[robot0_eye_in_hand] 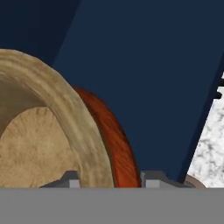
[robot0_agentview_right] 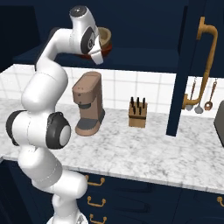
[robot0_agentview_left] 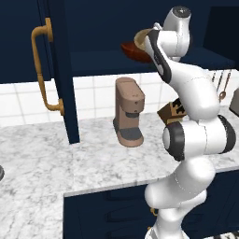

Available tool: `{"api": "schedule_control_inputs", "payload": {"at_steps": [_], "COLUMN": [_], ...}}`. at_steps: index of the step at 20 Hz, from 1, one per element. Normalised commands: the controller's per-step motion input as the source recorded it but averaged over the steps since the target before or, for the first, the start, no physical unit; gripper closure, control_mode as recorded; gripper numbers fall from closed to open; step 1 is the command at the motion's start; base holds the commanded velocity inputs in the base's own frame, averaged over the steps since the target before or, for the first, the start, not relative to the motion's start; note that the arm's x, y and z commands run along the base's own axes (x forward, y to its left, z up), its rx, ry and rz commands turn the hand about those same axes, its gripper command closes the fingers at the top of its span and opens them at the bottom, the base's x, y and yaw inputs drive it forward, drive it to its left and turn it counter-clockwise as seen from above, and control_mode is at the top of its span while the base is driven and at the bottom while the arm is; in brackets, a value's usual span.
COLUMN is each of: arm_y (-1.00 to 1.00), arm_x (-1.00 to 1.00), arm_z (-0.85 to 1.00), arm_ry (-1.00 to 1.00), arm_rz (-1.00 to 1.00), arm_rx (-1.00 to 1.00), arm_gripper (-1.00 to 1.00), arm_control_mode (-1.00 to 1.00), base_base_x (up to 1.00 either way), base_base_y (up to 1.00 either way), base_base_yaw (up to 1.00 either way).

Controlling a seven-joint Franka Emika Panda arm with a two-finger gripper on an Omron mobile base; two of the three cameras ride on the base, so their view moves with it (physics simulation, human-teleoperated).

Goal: Pick up the bowls on the counter and stack them on top of one another in the open cabinet. Place the smaller bowl on top of the larger bowl.

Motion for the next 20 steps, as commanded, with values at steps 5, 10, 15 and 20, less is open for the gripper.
{"api": "schedule_control_inputs", "payload": {"at_steps": [5, 10, 15, 20], "arm_y": [-0.03, -0.23, -0.57, -0.78], "arm_x": [-0.14, -0.96, -1.00, -1.00], "arm_z": [0.00, 0.03, 0.11, 0.10], "arm_ry": [0.00, -0.14, -0.21, -0.17], "arm_rz": [0.00, 0.00, 0.00, 0.00], "arm_rx": [0.00, 0.02, 0.08, 0.13], "arm_gripper": [-1.00, -1.00, -1.00, -1.00], "arm_control_mode": [-1.00, -1.00, -1.00, -1.00], "base_base_x": [0.00, 0.00, 0.00, 0.00], "base_base_y": [0.00, 0.00, 0.00, 0.00], "base_base_yaw": [0.00, 0.00, 0.00, 0.00]}}
